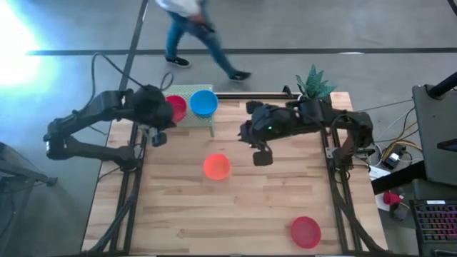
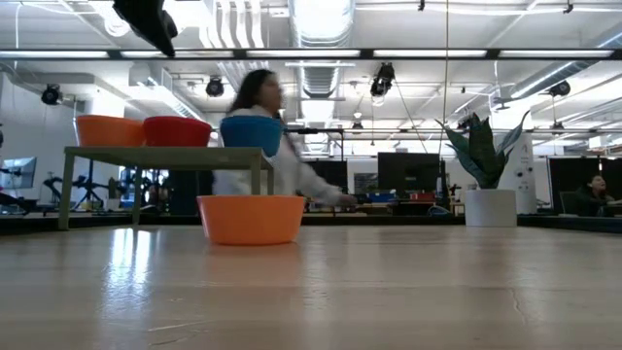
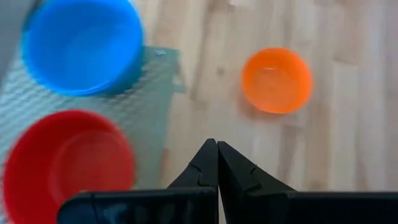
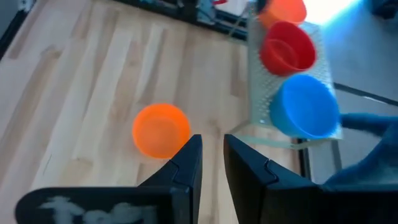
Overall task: Pick & Place Mini bowls
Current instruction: Stack the orange bowl on top of the other orange bowls on the shelf
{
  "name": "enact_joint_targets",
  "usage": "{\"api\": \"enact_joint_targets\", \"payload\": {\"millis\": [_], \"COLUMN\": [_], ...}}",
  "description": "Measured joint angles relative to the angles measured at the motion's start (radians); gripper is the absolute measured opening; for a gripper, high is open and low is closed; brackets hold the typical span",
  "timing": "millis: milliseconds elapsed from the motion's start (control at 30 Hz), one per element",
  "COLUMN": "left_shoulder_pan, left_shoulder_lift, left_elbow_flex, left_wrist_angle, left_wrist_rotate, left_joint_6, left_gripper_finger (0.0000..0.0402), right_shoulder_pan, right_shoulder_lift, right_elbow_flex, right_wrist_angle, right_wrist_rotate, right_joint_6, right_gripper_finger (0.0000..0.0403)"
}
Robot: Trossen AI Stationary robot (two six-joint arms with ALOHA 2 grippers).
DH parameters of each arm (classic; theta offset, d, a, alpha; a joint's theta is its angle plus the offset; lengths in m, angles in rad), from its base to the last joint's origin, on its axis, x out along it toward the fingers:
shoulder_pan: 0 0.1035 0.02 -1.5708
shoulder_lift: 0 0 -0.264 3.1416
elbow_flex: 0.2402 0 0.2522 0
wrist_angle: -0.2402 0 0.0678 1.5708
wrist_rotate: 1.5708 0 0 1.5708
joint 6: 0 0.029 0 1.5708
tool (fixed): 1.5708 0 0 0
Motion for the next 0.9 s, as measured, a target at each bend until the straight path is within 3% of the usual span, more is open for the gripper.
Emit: {"api": "enact_joint_targets", "payload": {"millis": [267,633,900], "left_shoulder_pan": [-0.049,-0.122,-0.187], "left_shoulder_lift": [0.117,0.258,0.387], "left_elbow_flex": [-0.007,-0.012,-0.013], "left_wrist_angle": [0.011,0.061,0.096], "left_wrist_rotate": [0.044,0.045,0.045], "left_joint_6": [-0.003,0.018,-0.039], "left_gripper_finger": [0.0002,0.0064,0.0071], "right_shoulder_pan": [0.000,0.000,0.000], "right_shoulder_lift": [-0.060,-0.120,-0.152], "right_elbow_flex": [-0.001,-0.001,-0.001], "right_wrist_angle": [-0.004,-0.061,-0.063], "right_wrist_rotate": [0.082,0.083,0.082], "right_joint_6": [0.066,0.072,0.067], "right_gripper_finger": [0.0063,0.0063,0.0063]}}
